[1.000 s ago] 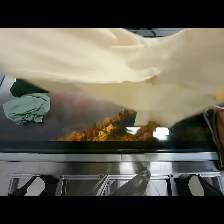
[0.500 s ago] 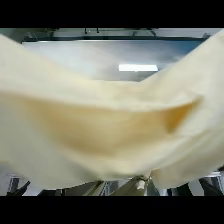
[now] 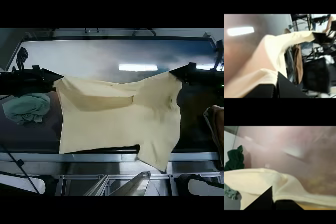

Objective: Fold the shirts.

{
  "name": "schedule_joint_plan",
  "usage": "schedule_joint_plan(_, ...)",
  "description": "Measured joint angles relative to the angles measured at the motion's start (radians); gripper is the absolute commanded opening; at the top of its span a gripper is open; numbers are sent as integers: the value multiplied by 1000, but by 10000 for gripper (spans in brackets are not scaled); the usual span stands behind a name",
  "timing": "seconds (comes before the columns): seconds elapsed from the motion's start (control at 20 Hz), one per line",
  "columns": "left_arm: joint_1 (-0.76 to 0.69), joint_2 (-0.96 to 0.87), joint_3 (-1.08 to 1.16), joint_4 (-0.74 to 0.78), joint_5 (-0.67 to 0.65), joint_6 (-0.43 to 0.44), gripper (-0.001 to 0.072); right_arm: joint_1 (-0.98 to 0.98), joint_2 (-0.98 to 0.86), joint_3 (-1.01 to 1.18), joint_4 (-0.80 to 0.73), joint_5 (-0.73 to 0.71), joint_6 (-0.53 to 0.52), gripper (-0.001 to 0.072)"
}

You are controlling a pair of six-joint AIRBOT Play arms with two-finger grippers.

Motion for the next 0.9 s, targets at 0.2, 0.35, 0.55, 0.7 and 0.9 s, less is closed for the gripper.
schedule_joint_plan(0.2,21,-273,143,-40,9,-51,20,8,-270,50,146,-22,-86,23)
schedule_joint_plan(0.35,40,-386,266,-40,25,-98,20,-6,-376,114,198,-30,-114,22)
schedule_joint_plan(0.55,47,-457,422,74,38,-186,20,-50,-426,164,222,-52,-129,23)
schedule_joint_plan(0.7,32,-497,519,141,19,-235,19,-67,-437,177,214,-59,-132,23)
schedule_joint_plan(0.9,8,-529,586,241,-37,-280,18,-63,-442,182,124,-59,-128,23)
